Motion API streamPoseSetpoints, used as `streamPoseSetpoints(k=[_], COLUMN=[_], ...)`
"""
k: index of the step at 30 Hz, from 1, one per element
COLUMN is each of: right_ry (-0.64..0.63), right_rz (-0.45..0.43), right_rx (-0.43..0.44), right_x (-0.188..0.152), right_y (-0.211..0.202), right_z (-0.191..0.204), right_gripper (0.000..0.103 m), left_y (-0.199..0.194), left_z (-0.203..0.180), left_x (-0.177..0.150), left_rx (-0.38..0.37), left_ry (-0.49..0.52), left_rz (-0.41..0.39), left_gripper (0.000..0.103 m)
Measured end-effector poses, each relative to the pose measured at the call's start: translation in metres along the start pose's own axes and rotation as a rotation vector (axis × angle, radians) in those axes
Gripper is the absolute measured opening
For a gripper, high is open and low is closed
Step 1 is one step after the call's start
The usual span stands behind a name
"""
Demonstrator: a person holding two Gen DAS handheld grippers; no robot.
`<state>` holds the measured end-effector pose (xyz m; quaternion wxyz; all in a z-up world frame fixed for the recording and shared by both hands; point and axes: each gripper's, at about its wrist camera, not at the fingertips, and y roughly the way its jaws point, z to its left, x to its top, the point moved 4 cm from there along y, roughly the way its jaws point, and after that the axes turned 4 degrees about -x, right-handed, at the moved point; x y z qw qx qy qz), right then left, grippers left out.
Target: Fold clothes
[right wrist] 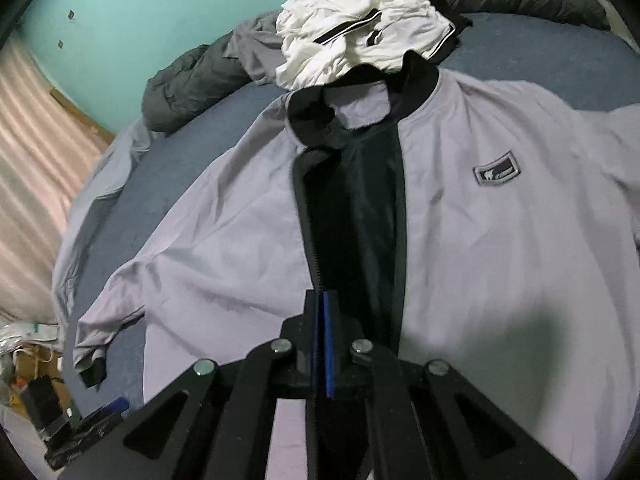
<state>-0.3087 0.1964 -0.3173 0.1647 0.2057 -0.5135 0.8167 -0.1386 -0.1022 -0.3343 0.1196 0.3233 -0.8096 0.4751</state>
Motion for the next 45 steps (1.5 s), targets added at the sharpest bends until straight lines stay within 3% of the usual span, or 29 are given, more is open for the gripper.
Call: streamPoseSetpoints(k=[2,5,10,14,17,21,26,32,34,36,38,45], right_ry=[0.006,-0.004,-0.075,-0.077,-0.078,-0.089,-0.09,-0.098,-0.101,-0.104,-0.107,-0.083], right_rz=[-0.015,-0.034,0.106,0.11,0.114,0.108,0.119,0.022,0.008,-0.006,-0.019,0.007], right_rx=[0.008,0.014,-0.101,-0.106,-0.109,-0.114,-0.131,-0.199,-0.18,-0.162,-0.144,-0.083], right_x=[0.005,0.01,-0.004,-0.015,-0.023,-0.027,-0.029,-0.018,-0.013,-0.009,-0.004,-0.022], right_y=[0.003,0.004,0.027,0.027,0.027,0.023,0.019,-0.002,-0.006,-0.011,-0.016,-0.025], right_z=[0.001,0.006,0.004,-0.003,-0.007,-0.008,-0.01,0.008,0.015,0.022,0.03,0.024], right_gripper=[0.002,0.002,0.002,0.002,0.002,0.002,0.002,0.005,0.014,0.021,0.022,0.022], left_y=[0.002,0.005,0.016,0.021,0.019,-0.005,-0.016,-0.021,-0.019,-0.014,-0.01,0.029], left_z=[-0.002,-0.006,-0.01,-0.018,-0.018,-0.003,0.029,0.028,0.021,0.014,0.009,-0.001], left_x=[-0.002,-0.006,-0.018,-0.027,-0.029,-0.024,-0.024,-0.02,-0.013,-0.005,-0.001,0.009], left_rx=[-0.004,-0.026,-0.093,-0.091,-0.098,-0.097,-0.066,-0.043,-0.073,-0.077,-0.091,-0.136], left_ry=[0.011,0.028,0.008,0.063,0.071,0.01,-0.093,-0.097,-0.101,-0.078,-0.055,-0.02], left_rz=[0.01,0.035,0.095,0.135,0.137,0.07,0.051,0.017,0.001,0.001,0.008,0.08], left_gripper=[0.066,0.054,0.045,0.01,0.004,0.003,0.0,0.0,0.008,0.034,0.044,0.042])
